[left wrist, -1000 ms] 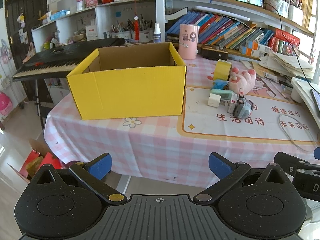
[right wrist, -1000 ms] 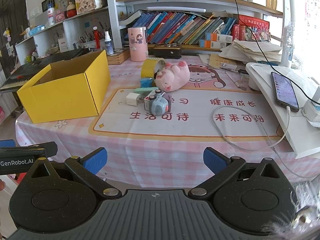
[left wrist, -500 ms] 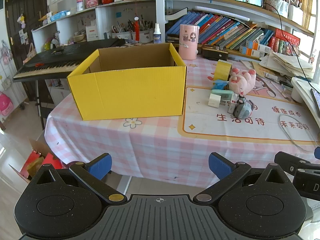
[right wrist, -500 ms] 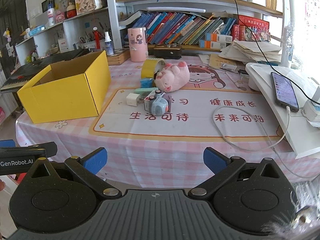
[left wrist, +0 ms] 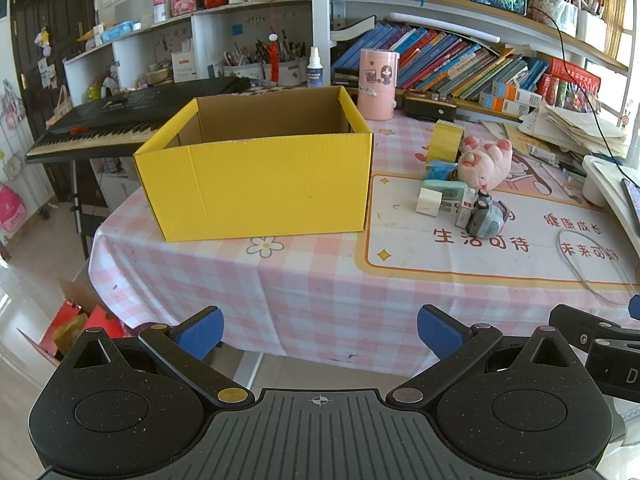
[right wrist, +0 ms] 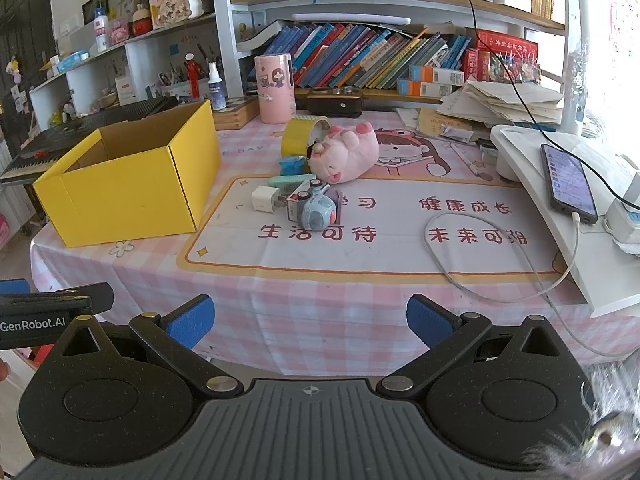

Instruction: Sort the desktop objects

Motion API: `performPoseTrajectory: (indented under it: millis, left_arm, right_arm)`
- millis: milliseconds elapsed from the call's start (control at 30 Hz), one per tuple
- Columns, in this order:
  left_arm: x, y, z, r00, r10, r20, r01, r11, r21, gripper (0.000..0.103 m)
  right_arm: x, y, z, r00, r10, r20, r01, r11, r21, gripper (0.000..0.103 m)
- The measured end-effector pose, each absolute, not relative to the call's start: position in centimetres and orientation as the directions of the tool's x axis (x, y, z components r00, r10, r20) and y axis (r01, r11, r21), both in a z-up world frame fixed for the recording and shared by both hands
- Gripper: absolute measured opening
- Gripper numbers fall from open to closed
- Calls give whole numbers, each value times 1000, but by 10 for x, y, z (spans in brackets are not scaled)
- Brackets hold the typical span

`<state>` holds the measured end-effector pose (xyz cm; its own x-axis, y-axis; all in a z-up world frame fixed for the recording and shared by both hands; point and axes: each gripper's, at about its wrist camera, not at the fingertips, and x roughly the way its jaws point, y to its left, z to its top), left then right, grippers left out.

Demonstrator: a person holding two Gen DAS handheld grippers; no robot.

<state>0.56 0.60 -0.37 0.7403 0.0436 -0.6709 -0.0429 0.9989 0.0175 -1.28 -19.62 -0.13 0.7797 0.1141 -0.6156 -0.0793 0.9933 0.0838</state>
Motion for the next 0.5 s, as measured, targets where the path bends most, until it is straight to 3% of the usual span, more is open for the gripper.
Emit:
performPoseTrajectory:
  millis: [500]
  left_arm:
    - [9,9,-3,747,16,-664,-35,999,-14,103]
  right_arm:
    - [-10,-197,0,784,100,-613,-63,995,82,103]
